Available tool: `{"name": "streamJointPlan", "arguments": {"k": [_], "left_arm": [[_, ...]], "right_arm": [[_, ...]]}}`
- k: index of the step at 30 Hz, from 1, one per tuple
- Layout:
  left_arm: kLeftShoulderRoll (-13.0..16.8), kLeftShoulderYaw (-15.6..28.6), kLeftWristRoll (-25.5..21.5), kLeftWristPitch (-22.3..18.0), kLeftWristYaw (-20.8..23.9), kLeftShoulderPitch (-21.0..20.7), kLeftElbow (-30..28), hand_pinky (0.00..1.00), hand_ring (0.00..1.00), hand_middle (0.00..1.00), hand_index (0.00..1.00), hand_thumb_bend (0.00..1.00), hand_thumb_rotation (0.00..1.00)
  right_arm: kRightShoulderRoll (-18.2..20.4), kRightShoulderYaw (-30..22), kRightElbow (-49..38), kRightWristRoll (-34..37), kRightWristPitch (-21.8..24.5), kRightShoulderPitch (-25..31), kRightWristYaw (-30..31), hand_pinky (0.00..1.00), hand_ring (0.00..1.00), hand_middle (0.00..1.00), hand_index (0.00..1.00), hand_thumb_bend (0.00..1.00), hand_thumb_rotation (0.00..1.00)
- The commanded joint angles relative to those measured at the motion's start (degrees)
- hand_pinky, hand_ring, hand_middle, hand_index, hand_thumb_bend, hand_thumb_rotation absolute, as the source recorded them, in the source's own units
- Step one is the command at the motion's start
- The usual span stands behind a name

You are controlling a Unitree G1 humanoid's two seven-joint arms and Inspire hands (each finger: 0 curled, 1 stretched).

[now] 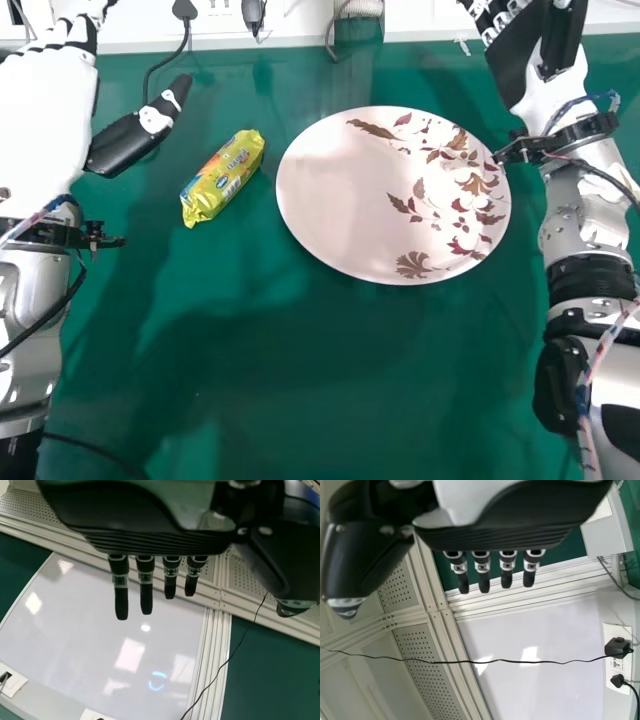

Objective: Pick up biscuit and place it in the plate

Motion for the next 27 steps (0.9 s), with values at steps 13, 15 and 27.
{"name": "streamJointPlan", "arguments": {"k": [13,15,27], "left_arm": [[1.86,-0.65,-1.14,0.90,-4.10,1.63,-2.21,1.00,1.00,1.00,1.00,1.00,0.69],[2.04,-0.59,-1.57,0.66,-4.34,1.69,-2.10,1.00,1.00,1.00,1.00,1.00,0.75],[3.99,-0.66,-5.00,-0.30,-6.87,1.79,-0.89,1.00,1.00,1.00,1.00,1.00,0.88]], "right_arm": [[-0.67,0.24,-0.68,-0.24,-0.87,1.36,0.70,1.00,1.00,1.00,1.00,1.00,0.64],[-0.97,0.76,-0.32,-1.41,-2.08,1.40,0.16,1.00,1.00,1.00,1.00,1.00,0.65],[-1.38,1.97,-0.37,-4.43,-3.81,1.66,-2.66,1.00,1.00,1.00,1.00,1.00,0.68]]}}
